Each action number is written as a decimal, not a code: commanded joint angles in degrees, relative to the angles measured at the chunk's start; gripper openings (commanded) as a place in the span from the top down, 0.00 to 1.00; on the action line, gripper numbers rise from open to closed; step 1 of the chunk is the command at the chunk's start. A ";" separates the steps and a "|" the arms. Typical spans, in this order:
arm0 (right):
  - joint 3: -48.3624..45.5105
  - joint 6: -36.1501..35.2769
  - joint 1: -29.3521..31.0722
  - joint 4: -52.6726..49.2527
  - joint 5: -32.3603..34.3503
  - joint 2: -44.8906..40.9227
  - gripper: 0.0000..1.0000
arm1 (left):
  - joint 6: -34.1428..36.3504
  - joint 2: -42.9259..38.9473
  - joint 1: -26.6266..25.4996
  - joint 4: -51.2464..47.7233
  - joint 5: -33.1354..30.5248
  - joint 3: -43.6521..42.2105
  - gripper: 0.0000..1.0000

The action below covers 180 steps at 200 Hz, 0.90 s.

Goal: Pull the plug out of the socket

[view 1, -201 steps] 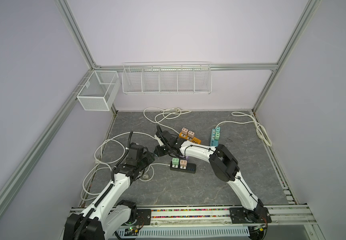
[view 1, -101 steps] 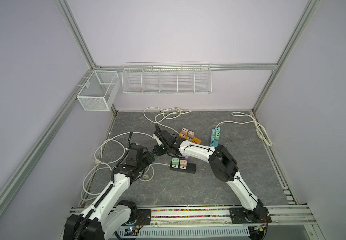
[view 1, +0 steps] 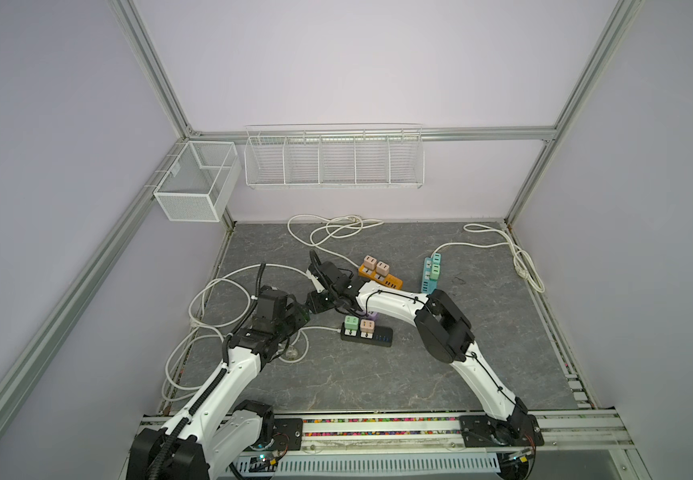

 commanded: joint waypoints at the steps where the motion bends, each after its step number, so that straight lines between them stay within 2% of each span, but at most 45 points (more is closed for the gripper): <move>1: 1.08 -1.19 0.24 -1.77 1.48 -0.33 0.53 | -0.50 -0.14 0.21 0.56 -0.67 0.22 0.50; 36: 0.84 -2.24 -0.10 -2.57 1.68 -2.47 0.46 | -0.39 -0.11 0.23 0.27 -0.32 1.07 0.50; 92: -2.17 -6.01 -0.65 -3.65 1.95 -11.25 0.36 | -0.13 -0.72 0.21 -0.51 1.75 3.63 0.47; 133: -9.47 -7.86 -2.02 -3.55 4.52 -20.29 0.31 | -2.14 0.00 0.21 1.76 4.82 4.93 0.45; 180: -15.68 -9.29 -4.12 -4.40 6.61 -26.51 0.29 | -3.86 3.62 0.05 6.59 8.08 5.78 0.44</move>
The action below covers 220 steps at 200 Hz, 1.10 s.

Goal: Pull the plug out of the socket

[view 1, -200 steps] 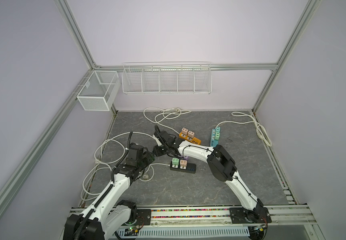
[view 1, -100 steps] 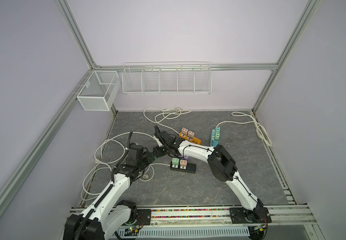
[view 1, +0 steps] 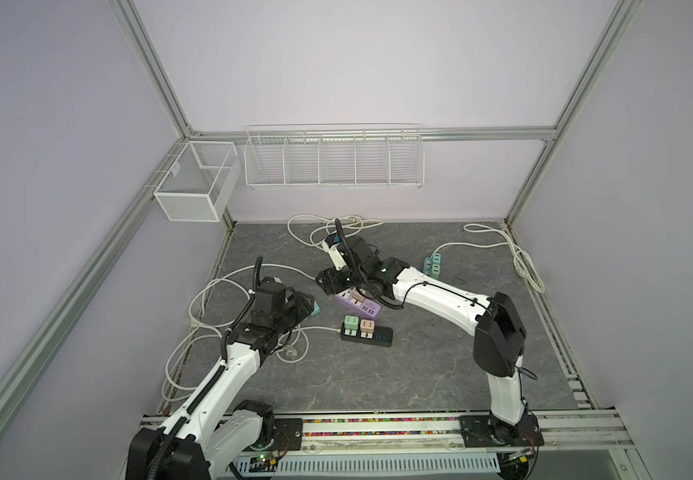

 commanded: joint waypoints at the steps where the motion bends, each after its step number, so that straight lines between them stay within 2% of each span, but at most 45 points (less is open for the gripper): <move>1: -4.11 -2.08 -1.17 -1.51 2.18 -2.36 0.29 | -1.60 2.06 0.02 3.19 2.46 2.19 0.44; 67: -10.57 -4.93 -5.32 -6.16 4.29 -6.88 0.27 | -2.12 10.48 -5.07 7.40 2.19 4.08 0.40; 109: -12.37 -8.52 -7.93 -10.08 4.49 -6.64 0.26 | -2.08 18.81 -6.84 9.23 6.30 6.97 0.40; 142: -13.59 -13.13 -8.35 -10.84 3.86 -6.08 0.26 | -1.86 24.06 -8.31 11.22 6.84 8.67 0.40; 181: -12.28 -16.72 -8.33 -11.16 0.30 -3.82 0.26 | -2.74 30.54 -8.59 15.33 7.38 10.25 0.40; 220: -7.68 -18.68 -8.39 -13.20 1.03 0.52 0.26 | -3.02 35.68 -8.58 17.30 6.73 12.46 0.40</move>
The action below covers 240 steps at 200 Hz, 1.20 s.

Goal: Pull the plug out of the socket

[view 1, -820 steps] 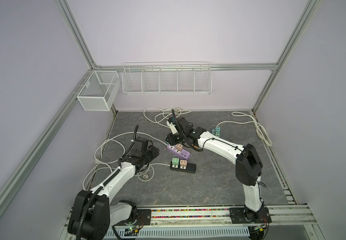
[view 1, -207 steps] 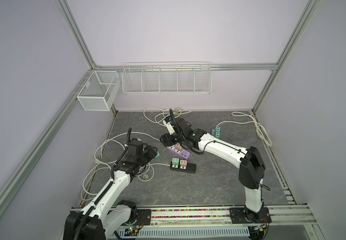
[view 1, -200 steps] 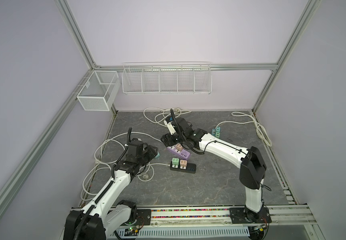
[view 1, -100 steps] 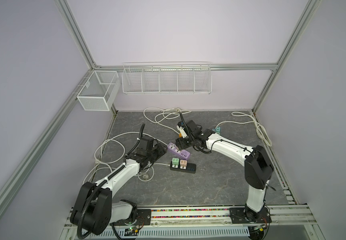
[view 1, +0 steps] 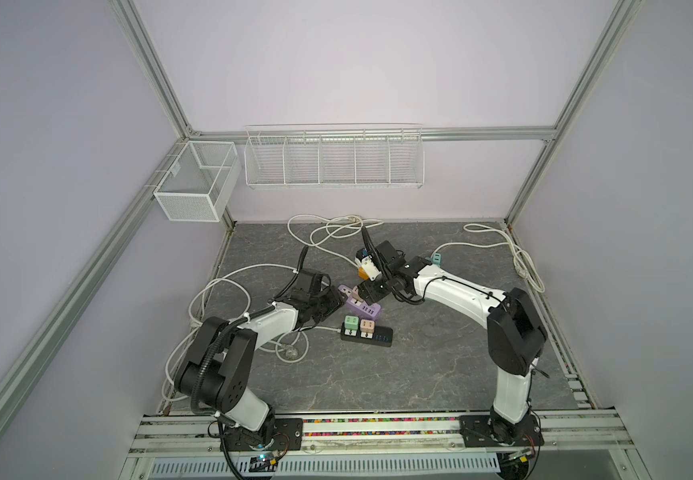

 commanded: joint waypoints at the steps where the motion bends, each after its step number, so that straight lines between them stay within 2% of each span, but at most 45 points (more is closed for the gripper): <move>1: 3.08 -3.28 0.05 -2.06 -0.52 3.25 0.26 | -0.76 2.58 -0.22 3.07 -0.22 2.66 0.40; 109: 11.75 -6.88 0.46 -4.57 2.30 11.77 0.30 | -0.80 8.75 -0.26 3.59 -2.63 5.21 0.45; 240: 13.91 -10.13 1.36 -4.72 2.24 15.51 0.42 | 1.54 9.11 -0.21 -5.06 -5.79 4.77 0.47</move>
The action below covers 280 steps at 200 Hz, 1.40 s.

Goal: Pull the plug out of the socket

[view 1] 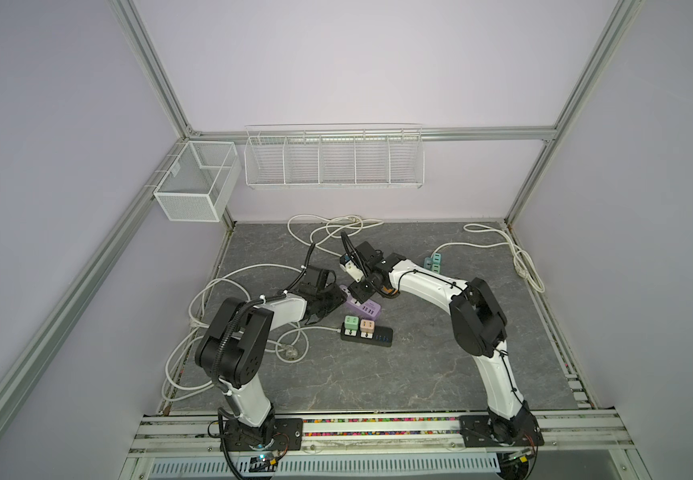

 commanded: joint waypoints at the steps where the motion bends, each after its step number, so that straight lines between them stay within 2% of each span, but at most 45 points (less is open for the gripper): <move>1: 0.33 -2.22 0.40 -0.28 -0.27 0.96 0.42 | 0.45 0.76 -0.20 -5.25 -1.79 -0.19 0.47; 132: -0.94 -5.56 0.70 0.80 0.42 2.27 0.53 | -0.95 0.47 -0.23 -6.74 -3.70 -0.32 0.49; 226: -0.53 -8.52 0.65 -0.14 0.43 1.69 0.63 | -3.29 -0.33 -0.27 -3.59 -3.80 -3.77 0.50; 280: -0.33 -10.48 0.35 -0.98 0.12 1.30 0.69 | -5.52 -0.64 -1.55 0.50 -1.42 -5.44 0.51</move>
